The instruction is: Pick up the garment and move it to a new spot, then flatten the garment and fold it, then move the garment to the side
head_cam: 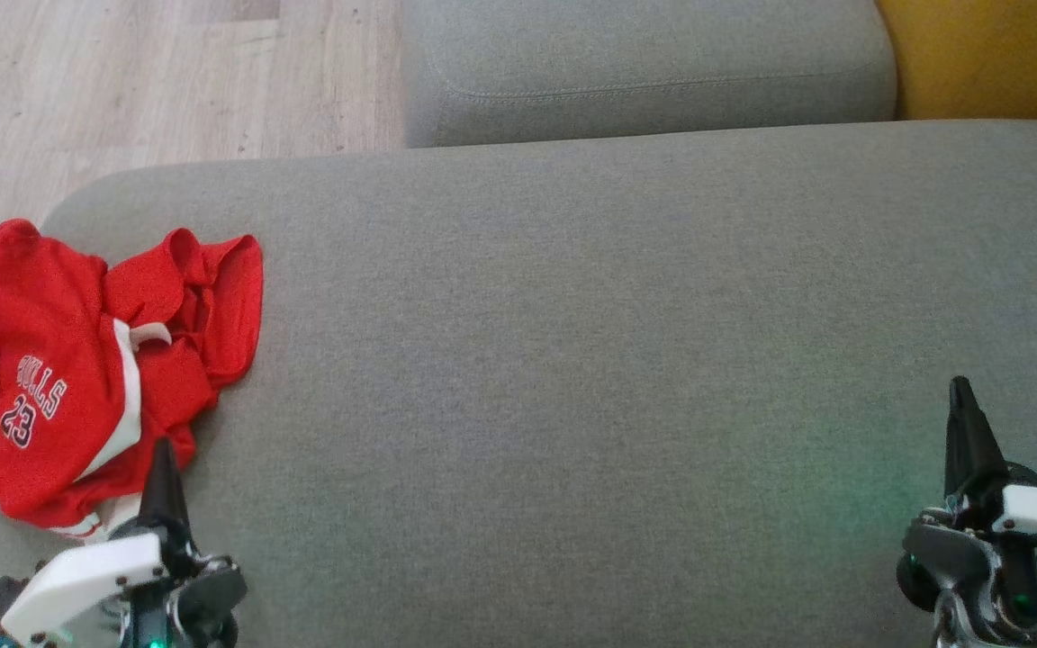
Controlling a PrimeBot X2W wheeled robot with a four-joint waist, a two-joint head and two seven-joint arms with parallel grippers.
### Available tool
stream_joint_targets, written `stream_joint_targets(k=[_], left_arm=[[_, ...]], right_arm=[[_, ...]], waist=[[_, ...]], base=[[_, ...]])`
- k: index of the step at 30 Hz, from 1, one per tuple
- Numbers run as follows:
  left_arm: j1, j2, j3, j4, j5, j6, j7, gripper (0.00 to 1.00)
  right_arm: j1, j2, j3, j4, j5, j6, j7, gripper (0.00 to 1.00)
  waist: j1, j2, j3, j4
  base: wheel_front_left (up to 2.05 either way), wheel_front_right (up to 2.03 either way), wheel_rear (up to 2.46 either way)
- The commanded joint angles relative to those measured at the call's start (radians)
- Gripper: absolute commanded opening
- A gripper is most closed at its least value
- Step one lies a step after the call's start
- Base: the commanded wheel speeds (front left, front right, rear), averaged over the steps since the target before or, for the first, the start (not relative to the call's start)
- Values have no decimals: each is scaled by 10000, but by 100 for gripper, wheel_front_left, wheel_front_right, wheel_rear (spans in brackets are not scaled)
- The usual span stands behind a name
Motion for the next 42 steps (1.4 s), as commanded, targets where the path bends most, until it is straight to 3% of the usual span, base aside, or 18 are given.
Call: stream_joint_targets(k=[1, 17, 27, 42], left_arm=[[-1, 0, -1, -1, 1, 0, 0, 100], [-68, 64, -548, -6, 340, 3, -420, 100], [-96, 12, -463, -426, 1908, -3, -722, 100], [-154, 120, -1113, -821, 4513, -10, -1138, 100]], right_arm=[[-1, 0, 1, -2, 0, 0, -1, 100], [200, -59, 273, -145, -310, -1, -347, 100], [275, -269, 493, -456, -1623, -1, -711, 100], [403, -397, 807, -1159, -4302, -2, -946, 100]], waist=[[0, 0, 0, 0], [0, 0, -37, 15], [0, 0, -88, 28], [0, 0, -122, 53]], base=[[0, 0, 0], [0, 0, 0], [0, 0, 0], [0, 0, 0]])
